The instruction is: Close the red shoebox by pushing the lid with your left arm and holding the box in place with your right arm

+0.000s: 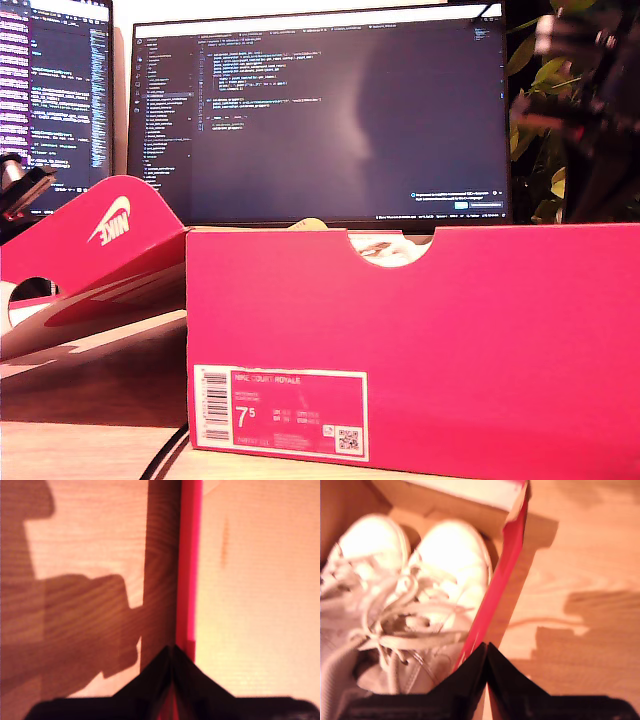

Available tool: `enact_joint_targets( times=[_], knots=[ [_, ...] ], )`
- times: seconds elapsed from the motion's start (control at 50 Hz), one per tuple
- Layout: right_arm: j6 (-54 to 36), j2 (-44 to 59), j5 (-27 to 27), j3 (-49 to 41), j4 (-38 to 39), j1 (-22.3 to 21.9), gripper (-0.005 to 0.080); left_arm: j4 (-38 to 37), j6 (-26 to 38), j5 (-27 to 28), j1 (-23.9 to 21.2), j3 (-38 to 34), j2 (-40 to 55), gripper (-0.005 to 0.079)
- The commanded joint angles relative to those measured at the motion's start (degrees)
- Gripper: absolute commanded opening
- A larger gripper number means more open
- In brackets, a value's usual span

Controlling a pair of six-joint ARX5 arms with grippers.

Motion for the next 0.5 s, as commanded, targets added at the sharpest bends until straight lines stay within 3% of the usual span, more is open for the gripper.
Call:
enact_joint_targets(
  times=[0.0, 0.48],
  knots=[
    [-0.11, 3.26, -0.22, -0.96, 0.07, 0.28, -0.0013, 0.26, 0.52, 0.50, -0.59, -0.04, 1.31, -0.0019],
    [0.28, 8.96, -7.65, -0.96, 6.93, 1.40, -0.0013, 0.66, 0.98, 6.67, -1.20, -0.04, 4.63, -0.0019]
  ],
)
